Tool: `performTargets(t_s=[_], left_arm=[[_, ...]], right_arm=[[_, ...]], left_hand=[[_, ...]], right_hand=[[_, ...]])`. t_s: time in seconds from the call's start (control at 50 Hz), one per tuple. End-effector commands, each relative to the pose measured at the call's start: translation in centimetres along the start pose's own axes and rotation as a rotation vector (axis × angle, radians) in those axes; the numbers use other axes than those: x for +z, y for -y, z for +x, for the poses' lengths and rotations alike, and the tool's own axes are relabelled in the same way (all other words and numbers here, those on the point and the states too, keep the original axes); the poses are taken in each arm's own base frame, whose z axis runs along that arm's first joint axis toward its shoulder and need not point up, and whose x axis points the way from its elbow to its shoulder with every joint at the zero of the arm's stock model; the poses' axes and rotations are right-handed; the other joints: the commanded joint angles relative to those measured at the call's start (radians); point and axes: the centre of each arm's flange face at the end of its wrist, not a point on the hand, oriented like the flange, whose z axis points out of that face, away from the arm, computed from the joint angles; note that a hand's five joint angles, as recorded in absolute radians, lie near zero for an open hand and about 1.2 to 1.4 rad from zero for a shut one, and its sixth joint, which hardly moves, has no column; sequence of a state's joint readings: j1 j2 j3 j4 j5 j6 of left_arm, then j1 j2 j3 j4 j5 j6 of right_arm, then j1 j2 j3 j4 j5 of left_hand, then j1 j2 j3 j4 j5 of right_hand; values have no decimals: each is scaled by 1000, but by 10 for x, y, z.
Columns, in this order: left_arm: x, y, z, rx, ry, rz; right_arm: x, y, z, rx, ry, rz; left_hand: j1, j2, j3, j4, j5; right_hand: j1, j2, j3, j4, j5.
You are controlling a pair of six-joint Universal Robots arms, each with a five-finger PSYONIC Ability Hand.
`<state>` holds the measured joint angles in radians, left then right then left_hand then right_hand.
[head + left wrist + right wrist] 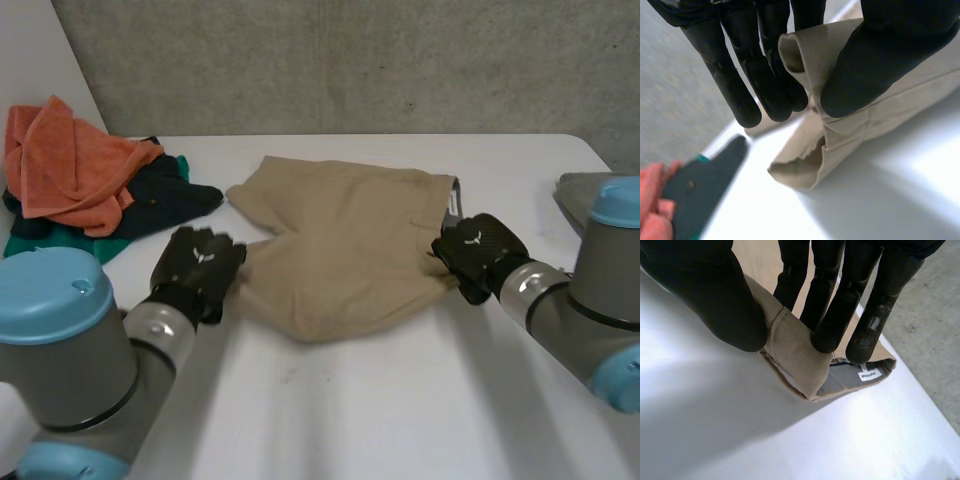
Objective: Fold the laundry.
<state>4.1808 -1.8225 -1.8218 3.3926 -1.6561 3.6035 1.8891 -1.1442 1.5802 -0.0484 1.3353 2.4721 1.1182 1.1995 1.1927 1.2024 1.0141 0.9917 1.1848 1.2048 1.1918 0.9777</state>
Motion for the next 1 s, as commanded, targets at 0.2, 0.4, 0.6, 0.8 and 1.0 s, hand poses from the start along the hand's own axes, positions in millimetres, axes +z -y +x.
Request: performTargets(t_s=[0.2,0.4,0.6,0.8,1.0], left_arm=[[-108,-19,11,135,-299,-441],[-44,20,13,156,-176,-136],[71,58,3,89,126,246],[171,37,-6,184,296,316],[214,22,-9,217,316,411]], right_arm=[[-105,-13,-19,-196,324,-356],[-73,-3,9,-181,114,-206],[6,1,36,-177,-204,-60],[81,-4,44,-331,-373,67],[132,-15,29,-347,-416,201]], left_hand=[[278,197,204,194,208],[278,197,204,194,208],[278,197,204,194,208],[278,197,204,194,208],[-944,-1025,-1018,-1028,-1014]], right_hand=[[405,211,191,204,244],[405,211,191,204,244],[405,211,191,204,244],[405,211,191,204,244],[-817,-1010,-1030,-1017,-978]])
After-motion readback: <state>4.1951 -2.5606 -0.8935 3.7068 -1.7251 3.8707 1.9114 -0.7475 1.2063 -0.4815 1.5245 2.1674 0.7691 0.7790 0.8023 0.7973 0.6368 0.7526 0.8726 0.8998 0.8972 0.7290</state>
